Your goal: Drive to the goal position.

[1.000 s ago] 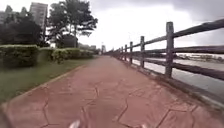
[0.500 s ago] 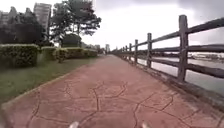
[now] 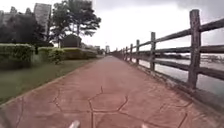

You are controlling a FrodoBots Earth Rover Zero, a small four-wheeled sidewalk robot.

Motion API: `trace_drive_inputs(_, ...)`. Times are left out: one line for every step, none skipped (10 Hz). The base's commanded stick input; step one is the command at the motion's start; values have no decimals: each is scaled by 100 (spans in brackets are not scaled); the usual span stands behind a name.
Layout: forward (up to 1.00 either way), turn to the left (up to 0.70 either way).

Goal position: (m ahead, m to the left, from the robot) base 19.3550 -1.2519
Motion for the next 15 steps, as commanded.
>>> trace_drive_inputs(70, 0)
trace_drive_inputs(70, 11)
trace_drive_inputs(70, 27)
trace_drive_inputs(70, 27)
trace_drive_inputs(70, 8)
trace_drive_inputs(70, 0)
trace_drive_inputs(70, 0)
trace_drive_inputs(70, 11)
trace_drive_inputs(70, 25)
trace_drive_inputs(70, 0)
trace_drive_inputs(70, 0)
trace_drive_inputs(70, 0)
trace_drive_inputs(70, 0)
trace_drive_inputs(70, 0)
trace_drive_inputs(70, 0)
